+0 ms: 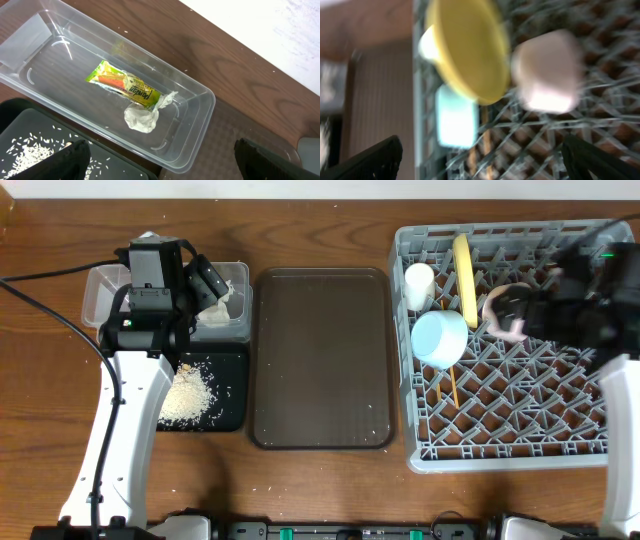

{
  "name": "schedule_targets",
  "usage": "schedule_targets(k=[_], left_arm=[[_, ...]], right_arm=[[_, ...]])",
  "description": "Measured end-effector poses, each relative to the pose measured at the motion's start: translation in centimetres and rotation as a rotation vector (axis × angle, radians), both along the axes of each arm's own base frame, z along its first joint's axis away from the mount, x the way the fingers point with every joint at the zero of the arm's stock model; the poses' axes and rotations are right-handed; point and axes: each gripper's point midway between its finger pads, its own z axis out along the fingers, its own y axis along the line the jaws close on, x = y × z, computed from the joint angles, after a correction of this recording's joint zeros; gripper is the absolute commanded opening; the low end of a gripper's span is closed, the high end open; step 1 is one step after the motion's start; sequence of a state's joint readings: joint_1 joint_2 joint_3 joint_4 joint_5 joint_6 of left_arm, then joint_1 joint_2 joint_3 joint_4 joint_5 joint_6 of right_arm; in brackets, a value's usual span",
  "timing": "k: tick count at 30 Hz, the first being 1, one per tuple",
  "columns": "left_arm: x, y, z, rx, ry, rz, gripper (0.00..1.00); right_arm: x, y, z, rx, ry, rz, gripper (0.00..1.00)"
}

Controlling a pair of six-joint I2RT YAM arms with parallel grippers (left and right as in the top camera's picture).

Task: Sort waste into correct bins and load items into the dishwasher rack

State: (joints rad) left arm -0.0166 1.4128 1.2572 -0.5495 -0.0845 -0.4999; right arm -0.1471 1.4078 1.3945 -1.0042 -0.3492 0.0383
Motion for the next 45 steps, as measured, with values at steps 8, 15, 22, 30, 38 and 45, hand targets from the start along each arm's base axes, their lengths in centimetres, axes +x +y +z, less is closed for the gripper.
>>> schedule_targets(k=[8,15,22,30,38,45], left_arm=[[0.0,0.0,0.0,0.0,0.0,0.0,0.95],[0.0,0.0,0.0,0.0,0.0,0.0,0.95],[0.0,0.0,0.0,0.0,0.0,0.0,0.95],[0.0,0.0,0.0,0.0,0.0,0.0,0.95],[0.0,0.0,0.0,0.0,0.0,0.0,0.95],[0.0,0.0,0.0,0.0,0.0,0.0,0.95]], right_arm=[[-3.0,10.6,-1.0,-0.088,0.046,0.318,0.99],[-6.5,17.9,-1.3,-0.137,0.029,0.556,0.99],[-9.0,22.6,-4.1,-0.171,0.099,0.707,0.99],[-9.6,25.0,-7.8,-0.209,0.183,0.77,0.99],[-9.0,26.0,-7.6,-0.191,0.147,0.762,0.99],[-9.5,27.2,-7.4,-0.18,0.127,0.787,0.99]])
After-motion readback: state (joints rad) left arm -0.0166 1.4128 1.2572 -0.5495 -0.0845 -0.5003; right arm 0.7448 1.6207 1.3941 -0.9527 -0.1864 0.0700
